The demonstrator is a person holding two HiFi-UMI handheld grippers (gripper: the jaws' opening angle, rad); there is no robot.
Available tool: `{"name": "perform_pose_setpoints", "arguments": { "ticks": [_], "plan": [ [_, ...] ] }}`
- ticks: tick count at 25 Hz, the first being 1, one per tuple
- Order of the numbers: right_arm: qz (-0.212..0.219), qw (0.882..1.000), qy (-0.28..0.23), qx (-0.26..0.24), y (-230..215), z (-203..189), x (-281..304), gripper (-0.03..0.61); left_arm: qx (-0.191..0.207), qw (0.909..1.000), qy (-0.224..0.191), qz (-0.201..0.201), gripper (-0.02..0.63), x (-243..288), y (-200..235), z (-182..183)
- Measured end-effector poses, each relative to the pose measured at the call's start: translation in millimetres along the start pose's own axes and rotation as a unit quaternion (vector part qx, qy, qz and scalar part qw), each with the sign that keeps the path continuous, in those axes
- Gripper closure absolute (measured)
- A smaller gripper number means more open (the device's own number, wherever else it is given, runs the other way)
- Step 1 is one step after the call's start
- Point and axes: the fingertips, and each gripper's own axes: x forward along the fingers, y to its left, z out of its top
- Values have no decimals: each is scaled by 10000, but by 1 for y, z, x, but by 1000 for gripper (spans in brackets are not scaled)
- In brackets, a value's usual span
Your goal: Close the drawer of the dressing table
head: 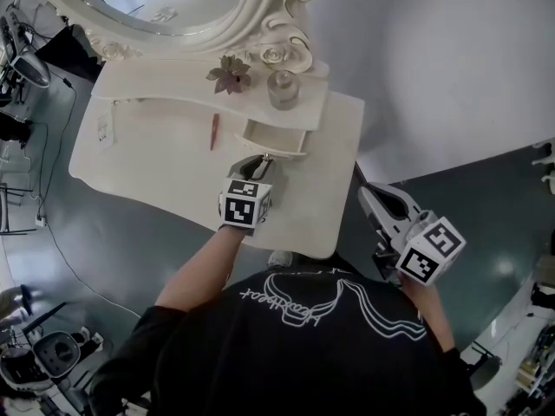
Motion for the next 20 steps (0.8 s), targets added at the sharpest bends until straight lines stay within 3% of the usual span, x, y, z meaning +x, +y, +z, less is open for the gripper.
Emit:
{"name": "perform_pose_setpoints", "arguments": {
  "ticks": [20],
  "plan": [
    [-82, 9999, -46, 43, -10, 4, -3, 574, 16, 10000, -57, -11, 518, 14, 3, 21]
  ]
}}
